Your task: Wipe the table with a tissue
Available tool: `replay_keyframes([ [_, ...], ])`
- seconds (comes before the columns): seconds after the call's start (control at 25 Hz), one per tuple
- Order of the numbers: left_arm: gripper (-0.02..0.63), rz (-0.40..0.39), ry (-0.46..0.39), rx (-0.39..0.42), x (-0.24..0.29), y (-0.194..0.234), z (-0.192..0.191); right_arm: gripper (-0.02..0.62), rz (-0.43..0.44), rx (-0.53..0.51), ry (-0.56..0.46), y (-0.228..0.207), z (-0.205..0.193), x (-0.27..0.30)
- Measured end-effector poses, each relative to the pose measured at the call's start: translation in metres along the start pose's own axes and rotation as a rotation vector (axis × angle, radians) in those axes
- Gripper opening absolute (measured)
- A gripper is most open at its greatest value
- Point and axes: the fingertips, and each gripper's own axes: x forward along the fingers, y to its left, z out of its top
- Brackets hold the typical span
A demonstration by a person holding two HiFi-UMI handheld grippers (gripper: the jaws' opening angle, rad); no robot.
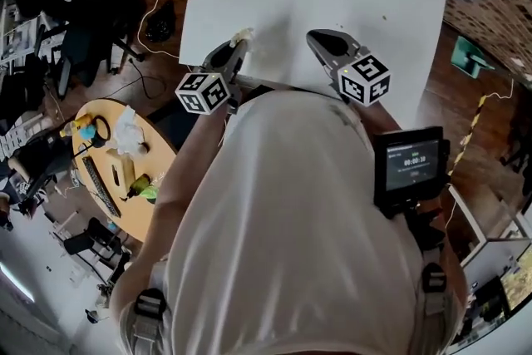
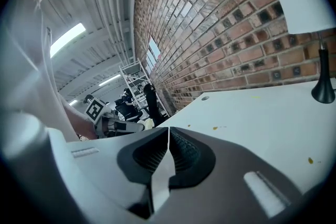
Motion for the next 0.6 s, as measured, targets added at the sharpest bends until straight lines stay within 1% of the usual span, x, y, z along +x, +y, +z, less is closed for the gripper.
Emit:
replay_keyframes([
  [0.16,0.058,0.019,-0.002,0.004,0.003,0.002,0.000,0.014,-0.013,0.018,-0.005,-0.007,-0.007,-0.006],
  [0.32,0.058,0.026,0.001,-0.001,0.001,0.004,0.001,0.014,-0.026,0.032,-0.012,-0.008,-0.006,-0.005],
  [0.48,0.058,0.018,0.019,0.002,0.008,0.007,0.002,0.014,-0.044,0.047,-0.022,-0.012,-0.002,-0.004],
  [0.6,0.058,0.023,0.039,0.004,0.016,0.012,0.005,0.014,-0.072,0.072,-0.028,-0.018,0.002,-0.007],
])
